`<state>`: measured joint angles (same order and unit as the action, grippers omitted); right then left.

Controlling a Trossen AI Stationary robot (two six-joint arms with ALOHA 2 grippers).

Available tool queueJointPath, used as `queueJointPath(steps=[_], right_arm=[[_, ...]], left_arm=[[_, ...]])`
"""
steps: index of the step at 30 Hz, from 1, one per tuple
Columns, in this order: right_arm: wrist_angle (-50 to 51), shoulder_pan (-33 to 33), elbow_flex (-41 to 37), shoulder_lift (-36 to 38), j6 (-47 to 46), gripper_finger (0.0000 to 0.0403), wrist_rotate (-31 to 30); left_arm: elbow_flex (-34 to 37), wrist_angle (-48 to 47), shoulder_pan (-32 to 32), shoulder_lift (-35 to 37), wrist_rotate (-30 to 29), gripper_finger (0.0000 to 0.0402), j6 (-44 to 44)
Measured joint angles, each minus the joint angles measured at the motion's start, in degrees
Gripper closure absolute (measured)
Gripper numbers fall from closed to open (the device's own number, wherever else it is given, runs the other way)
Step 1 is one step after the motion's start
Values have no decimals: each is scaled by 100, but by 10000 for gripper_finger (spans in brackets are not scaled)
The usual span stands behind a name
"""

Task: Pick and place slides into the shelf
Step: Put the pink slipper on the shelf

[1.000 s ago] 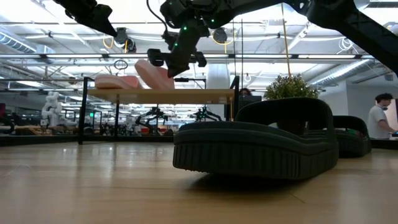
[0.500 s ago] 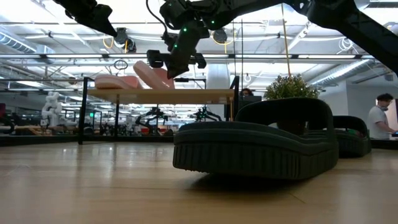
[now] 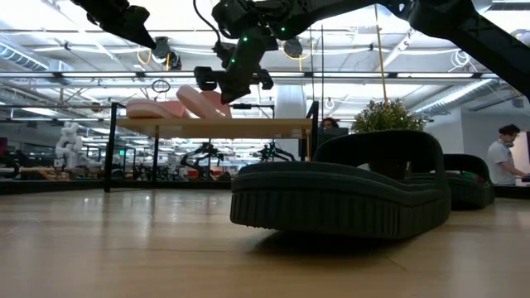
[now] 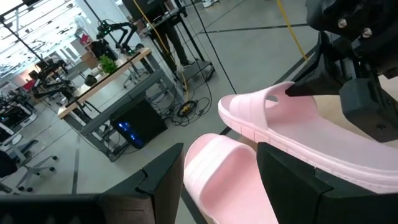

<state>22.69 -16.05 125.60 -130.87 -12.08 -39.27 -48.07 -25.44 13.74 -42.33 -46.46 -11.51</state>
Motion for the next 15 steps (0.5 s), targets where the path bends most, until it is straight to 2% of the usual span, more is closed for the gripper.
queueJointPath(steps=[15], right_arm=[[24,13,184,11,184,403,0]], left_arm=[[0,1,0,0,3,192,-34]])
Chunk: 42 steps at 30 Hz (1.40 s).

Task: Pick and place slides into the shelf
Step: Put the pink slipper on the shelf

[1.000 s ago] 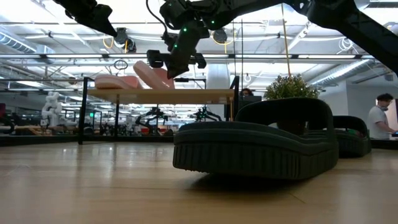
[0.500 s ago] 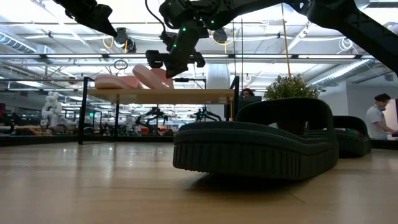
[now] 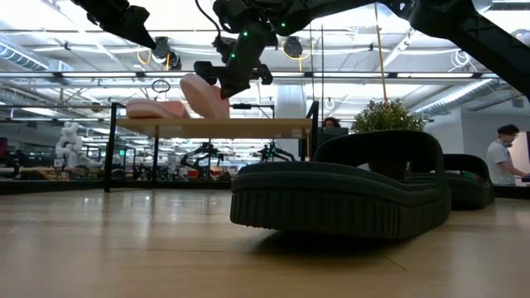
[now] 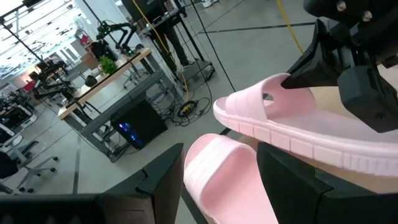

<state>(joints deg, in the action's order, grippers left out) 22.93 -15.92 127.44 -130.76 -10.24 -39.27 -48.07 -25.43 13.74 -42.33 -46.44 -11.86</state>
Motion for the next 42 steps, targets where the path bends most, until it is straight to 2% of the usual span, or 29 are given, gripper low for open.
queueJointPath(steps=[5,9,22,28,36,42], right_arm=[[122,0,0,0,2,403,-3],[406,2,0,0,-12,403,-280],[401,26,4,0,-126,403,-251],[399,14,9,2,-172,394,168],[493,-15,13,15,-212,387,216],[469,-31,13,15,-212,386,492]], left_arm=[[0,0,0,0,0,192,4],[0,-2,0,0,0,192,13],[0,0,0,0,4,192,37],[0,0,0,0,7,192,37],[0,0,0,0,7,192,35],[0,0,0,0,7,192,35]])
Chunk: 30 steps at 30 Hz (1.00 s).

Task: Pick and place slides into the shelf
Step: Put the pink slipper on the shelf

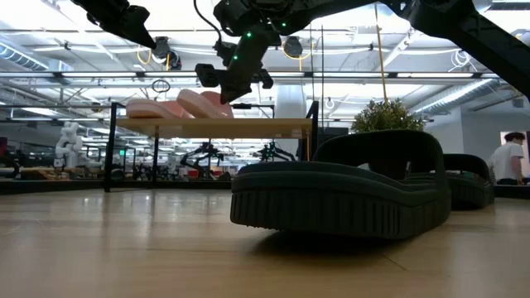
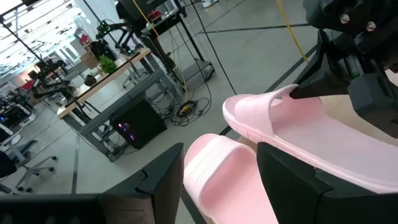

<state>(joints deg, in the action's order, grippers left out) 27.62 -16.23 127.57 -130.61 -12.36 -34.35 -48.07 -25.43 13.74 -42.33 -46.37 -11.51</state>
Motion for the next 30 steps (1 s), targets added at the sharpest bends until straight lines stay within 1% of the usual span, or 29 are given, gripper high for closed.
queueJointPath(steps=[3,7,14,19,25,30], right_arm=[[0,-10,0,0,0,386,25],[-10,-46,0,0,-36,385,292],[-17,-51,0,2,-29,383,397],[-240,-74,0,2,-35,358,626],[-297,-67,-2,0,-46,318,637],[-382,-67,-2,0,-48,306,628]], left_arm=[[0,0,0,0,0,192,0],[0,0,0,0,0,192,0],[0,0,0,0,0,192,0],[0,-1,0,0,0,192,-2],[0,-2,-2,0,0,192,-2],[0,-1,-2,0,0,192,-2]])
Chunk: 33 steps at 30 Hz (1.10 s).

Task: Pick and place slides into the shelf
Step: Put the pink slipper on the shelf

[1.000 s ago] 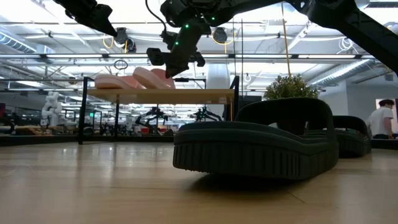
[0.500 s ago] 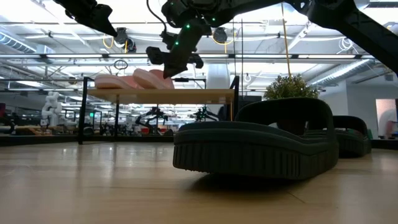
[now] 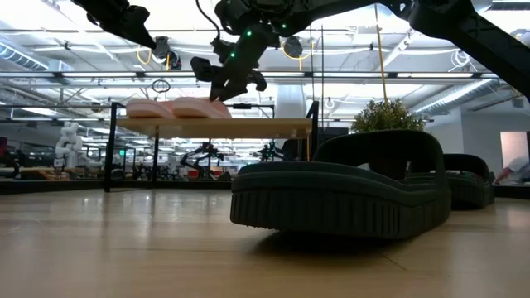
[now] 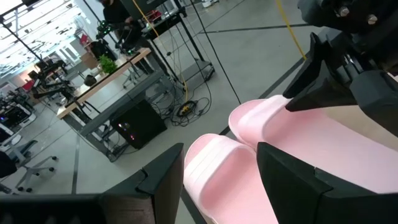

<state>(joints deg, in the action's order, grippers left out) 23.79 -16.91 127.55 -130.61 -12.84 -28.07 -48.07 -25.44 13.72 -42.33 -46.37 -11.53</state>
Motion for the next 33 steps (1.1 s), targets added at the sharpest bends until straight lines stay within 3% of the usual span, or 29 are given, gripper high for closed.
queueJointPath(steps=[23,33], right_arm=[[-326,10,0,-7,157,305,-12],[-583,150,-7,206,488,305,86]], left_arm=[[-2,-20,2,0,-2,192,-2],[-2,-631,0,2,-1,192,289]])
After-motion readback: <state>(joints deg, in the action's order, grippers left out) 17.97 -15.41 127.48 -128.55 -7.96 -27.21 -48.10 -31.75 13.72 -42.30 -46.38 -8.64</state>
